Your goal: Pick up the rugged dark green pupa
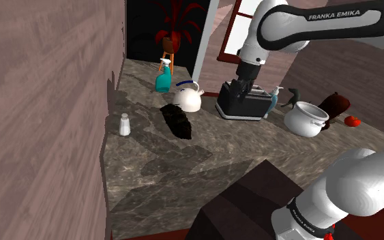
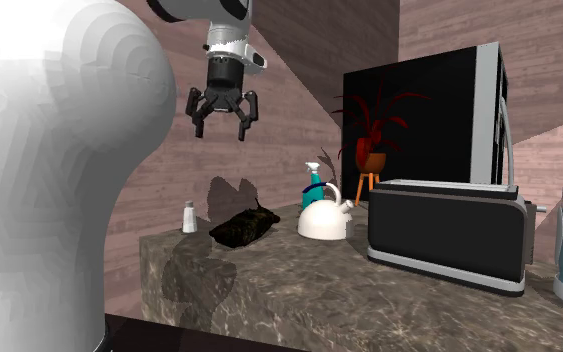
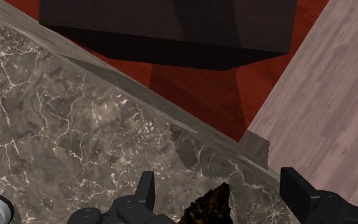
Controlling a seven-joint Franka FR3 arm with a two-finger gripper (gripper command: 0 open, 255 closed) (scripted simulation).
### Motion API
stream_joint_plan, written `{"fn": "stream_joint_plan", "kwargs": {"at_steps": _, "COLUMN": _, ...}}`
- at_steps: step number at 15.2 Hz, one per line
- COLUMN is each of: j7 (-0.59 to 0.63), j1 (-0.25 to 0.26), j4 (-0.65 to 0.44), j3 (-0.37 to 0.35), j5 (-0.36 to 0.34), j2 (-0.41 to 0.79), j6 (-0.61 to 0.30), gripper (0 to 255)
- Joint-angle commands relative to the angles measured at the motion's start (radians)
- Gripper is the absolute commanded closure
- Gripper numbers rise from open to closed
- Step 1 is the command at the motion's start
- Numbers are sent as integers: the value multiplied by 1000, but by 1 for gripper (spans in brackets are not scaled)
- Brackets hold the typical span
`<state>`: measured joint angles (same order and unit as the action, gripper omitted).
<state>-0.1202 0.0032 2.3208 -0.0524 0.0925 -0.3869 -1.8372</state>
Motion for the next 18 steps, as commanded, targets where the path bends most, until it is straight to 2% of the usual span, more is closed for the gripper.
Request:
{"fn": "stream_joint_plan", "kwargs": {"at_steps": 1, "j7": 8, "j1": -1, "j4": -28, "j3": -6, "j5": -2, "j2": 72, "j6": -50, "gripper": 0}}
{"fn": "stream_joint_plan", "kwargs": {"at_steps": 10, "j7": 61, "j1": 3, "j4": -254, "j3": -26, "j5": -31, "j2": 416, "j6": -190, "gripper": 0}}
{"fn": "stream_joint_plan", "kwargs": {"at_steps": 18, "j7": 108, "j1": 17, "j4": -547, "j3": -25, "j5": -68, "j2": 727, "j6": -226, "gripper": 0}}
